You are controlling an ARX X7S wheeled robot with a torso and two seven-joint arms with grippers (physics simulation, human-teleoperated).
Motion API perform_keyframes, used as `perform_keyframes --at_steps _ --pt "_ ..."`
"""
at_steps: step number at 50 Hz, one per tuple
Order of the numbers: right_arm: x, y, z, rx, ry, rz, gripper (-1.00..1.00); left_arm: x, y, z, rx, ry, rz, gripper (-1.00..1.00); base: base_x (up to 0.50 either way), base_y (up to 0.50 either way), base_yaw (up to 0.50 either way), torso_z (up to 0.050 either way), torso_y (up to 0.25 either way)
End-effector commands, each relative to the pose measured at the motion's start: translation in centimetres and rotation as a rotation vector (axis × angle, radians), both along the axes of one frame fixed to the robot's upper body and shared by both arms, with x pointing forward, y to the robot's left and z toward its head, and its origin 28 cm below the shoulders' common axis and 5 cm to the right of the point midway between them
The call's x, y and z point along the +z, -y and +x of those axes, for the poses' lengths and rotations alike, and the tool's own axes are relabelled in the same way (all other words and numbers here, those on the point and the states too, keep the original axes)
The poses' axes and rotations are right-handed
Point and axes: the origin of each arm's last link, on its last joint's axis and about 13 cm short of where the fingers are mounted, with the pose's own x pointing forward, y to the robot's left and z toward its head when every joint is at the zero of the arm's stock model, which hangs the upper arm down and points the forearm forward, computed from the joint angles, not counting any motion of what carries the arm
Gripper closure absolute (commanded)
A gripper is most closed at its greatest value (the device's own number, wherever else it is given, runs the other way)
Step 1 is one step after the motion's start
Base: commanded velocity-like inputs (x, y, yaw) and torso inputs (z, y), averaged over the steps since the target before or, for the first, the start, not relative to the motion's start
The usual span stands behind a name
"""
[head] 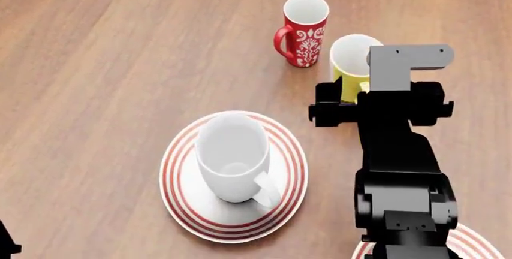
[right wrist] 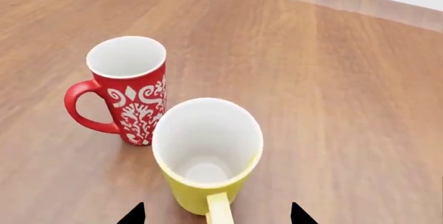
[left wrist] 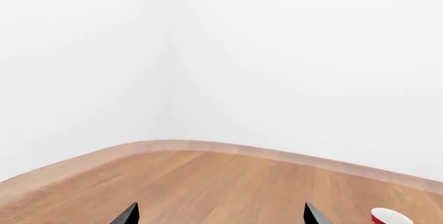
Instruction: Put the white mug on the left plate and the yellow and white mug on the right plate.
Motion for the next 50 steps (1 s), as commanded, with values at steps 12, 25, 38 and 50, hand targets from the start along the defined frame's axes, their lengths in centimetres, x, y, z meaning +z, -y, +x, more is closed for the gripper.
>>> perform_keyframes --at_steps 12,25,38,50 --pt "0.76 0.14 0.33 0.037 0.158 0.026 -1.0 0.0 0.04 0.06 0.0 0.005 0.009 -1.0 0.0 0.0 0.0 0.0 0.0" --pt "0.93 0.23 0.37 0.029 0.161 0.027 -1.0 -0.03 -0.03 0.05 0.004 -0.001 -0.015 -1.0 0.0 0.0 0.0 0.005 -0.154" --pt "0.99 0.63 0.34 0.019 0.169 0.026 -1.0 -0.19 0.02 0.02 0.011 0.01 -0.013 -1.0 0.0 0.0 0.0 0.005 -0.121" --pt "0.73 0.77 0.25 0.013 0.165 0.032 -1.0 -0.09 -0.04 0.12 0.023 0.027 0.003 -1.0 0.0 0.0 0.0 0.001 -0.09"
